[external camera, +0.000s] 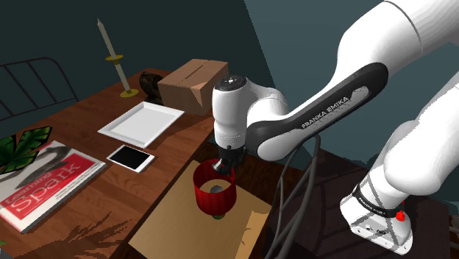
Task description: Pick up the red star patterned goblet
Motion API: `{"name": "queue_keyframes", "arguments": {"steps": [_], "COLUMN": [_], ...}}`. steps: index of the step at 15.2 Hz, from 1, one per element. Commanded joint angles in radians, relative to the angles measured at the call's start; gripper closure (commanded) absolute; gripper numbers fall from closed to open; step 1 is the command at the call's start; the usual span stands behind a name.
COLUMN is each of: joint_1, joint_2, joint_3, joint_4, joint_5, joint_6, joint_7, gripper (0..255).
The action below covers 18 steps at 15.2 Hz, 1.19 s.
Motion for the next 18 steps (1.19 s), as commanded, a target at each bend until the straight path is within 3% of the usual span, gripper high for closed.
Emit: {"name": "queue_keyframes", "arguments": {"steps": [1,5,18], "joint_1": [0.000,0.001,0.011], "joint_2": [0.000,0.000,-0.107], "joint_3": [0.000,0.001,-0.027], "joint_4": [0.000,0.001,0.093], "joint_5": [0.000,0.000,0.073], "joint_6": [0.000,0.000,-0.182], "joint_7": [0.000,0.001,-0.063], "gripper": [255,255,255]}}
